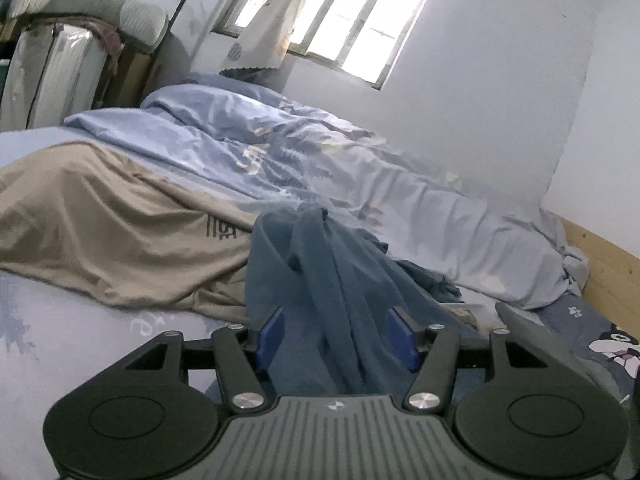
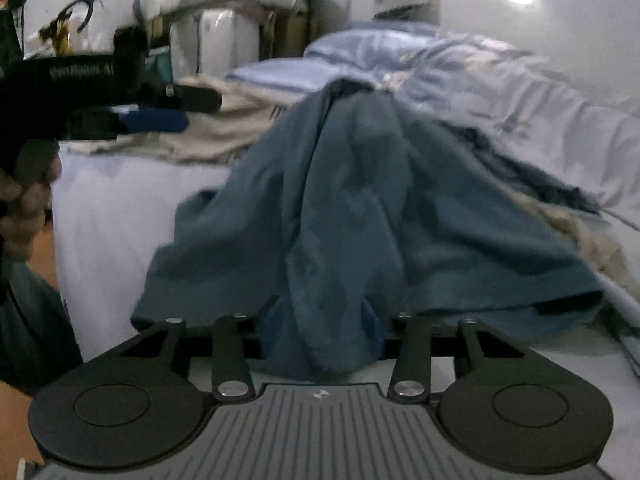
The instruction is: Fold clothes
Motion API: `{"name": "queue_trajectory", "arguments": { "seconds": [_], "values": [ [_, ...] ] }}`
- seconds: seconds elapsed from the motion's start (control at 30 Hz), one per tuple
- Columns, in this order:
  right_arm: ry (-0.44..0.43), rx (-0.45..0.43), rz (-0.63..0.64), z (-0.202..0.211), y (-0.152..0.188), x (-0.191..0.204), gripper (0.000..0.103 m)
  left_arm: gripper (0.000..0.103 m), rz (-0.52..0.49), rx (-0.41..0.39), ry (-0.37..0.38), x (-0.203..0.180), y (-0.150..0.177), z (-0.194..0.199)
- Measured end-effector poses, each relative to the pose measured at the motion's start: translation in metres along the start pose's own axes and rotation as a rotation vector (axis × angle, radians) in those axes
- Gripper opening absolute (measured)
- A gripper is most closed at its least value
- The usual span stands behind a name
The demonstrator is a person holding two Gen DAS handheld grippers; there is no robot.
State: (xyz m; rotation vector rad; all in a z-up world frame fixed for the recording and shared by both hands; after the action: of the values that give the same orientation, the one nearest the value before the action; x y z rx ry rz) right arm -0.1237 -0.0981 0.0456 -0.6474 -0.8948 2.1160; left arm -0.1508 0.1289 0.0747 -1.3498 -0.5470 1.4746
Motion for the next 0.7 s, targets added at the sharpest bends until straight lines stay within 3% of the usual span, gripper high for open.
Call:
{"name": "queue_trajectory", "arguments": {
  "seconds": [0.1,0.17,0.3,0.47,0.7],
  "values": [
    [0.010,0.038,0.028,-0.011,0.003,0.006,0.037,0.056,0.025,-0.002,0.000,0.006,0.001,0.002],
    [0.040,0.051,0.052,-0.016,0.004,0.009,0.007,0.056,0.037,-0.007,-0.002,0.009,0.001,0.002],
    [0.141,0.000,0.053,-0.006,-0.004,0.007,0.003,0.056,0.079,-0.025,-0.008,0.016,-0.002,0.004],
    [0.252,-0.147,-0.031,0.038,-0.038,-0.014,0.003,0.056,0.136,-0.045,-0.005,0.022,-0.005,0.009],
    [0.162,-0.380,-0.175,0.114,-0.141,-0.039,0.003,0.057,0.160,-0.046,0.044,0.016,-0.002,0.015]
  ]
}}
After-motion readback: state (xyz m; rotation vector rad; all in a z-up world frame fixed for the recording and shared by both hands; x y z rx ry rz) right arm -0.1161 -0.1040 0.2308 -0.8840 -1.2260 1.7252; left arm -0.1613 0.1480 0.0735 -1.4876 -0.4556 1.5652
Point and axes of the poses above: each gripper's, at about its wrist camera, not at the fingertips, and z roughly against the way its jaws point, x to its left, y to its underside, the point moved 1 cm from there along -z, roughly the way its jaws point, and after that the axes turned 9 degrees about y, right-handed, at the moved point
